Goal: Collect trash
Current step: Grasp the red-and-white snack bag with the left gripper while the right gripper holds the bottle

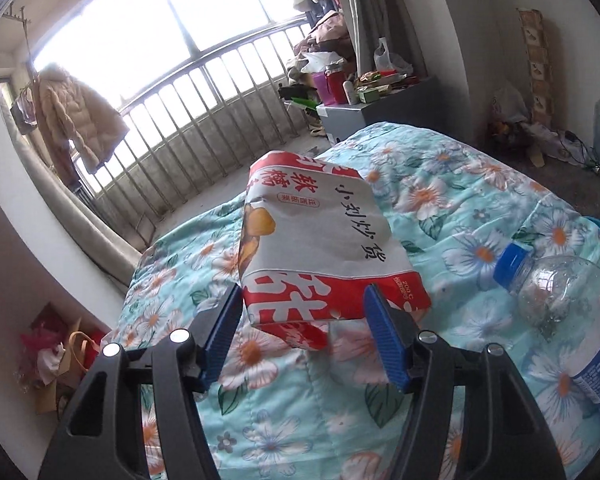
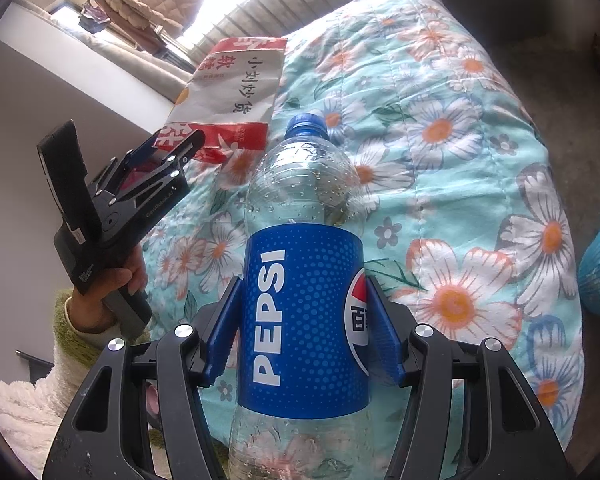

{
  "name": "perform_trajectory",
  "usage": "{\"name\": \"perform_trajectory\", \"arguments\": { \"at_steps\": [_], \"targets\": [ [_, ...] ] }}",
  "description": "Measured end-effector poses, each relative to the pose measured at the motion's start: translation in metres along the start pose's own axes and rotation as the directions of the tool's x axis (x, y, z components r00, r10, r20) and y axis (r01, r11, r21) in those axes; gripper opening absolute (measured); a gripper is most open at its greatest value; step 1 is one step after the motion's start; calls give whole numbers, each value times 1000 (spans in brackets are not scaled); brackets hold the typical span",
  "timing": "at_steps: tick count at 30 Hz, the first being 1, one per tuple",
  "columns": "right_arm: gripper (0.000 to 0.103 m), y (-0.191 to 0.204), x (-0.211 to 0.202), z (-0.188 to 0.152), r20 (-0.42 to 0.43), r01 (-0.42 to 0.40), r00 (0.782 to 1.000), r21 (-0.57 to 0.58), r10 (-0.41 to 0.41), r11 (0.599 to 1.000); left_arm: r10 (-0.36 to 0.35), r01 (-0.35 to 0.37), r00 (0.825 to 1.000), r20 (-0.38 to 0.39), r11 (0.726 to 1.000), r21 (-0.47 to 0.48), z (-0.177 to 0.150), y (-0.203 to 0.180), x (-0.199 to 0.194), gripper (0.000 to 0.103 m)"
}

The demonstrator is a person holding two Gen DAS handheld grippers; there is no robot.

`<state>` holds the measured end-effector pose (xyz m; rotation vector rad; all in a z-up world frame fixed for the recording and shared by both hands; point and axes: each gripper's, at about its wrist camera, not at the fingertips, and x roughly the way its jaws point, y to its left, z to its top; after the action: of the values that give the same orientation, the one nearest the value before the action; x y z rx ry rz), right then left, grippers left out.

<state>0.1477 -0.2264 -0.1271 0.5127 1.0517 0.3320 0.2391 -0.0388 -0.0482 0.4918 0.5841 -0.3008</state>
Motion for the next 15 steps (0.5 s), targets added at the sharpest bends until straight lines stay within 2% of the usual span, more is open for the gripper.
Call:
{"name": "perform_trajectory", "arguments": {
  "at_steps": [5,8,12,15],
  "targets": [
    [57,-6,-2,0,0,-21,1000,15,21,1000,-98,98,995,8,991,-87,7,1,5,59],
    [57,-8,-3,1,-1,-31,1000,21,31,999,-101,100,995,-1,987,-126,9,3,11,59],
    [57,-11,-4,1,-1,-42,999,26,42,999,-152,149,988,-2,971,-189,9,9,18,59],
    [57,-14,-6,0,1,-54,999,35,54,998,-150,142,988,-27,970,-198,9,8,27,59]
  ]
}}
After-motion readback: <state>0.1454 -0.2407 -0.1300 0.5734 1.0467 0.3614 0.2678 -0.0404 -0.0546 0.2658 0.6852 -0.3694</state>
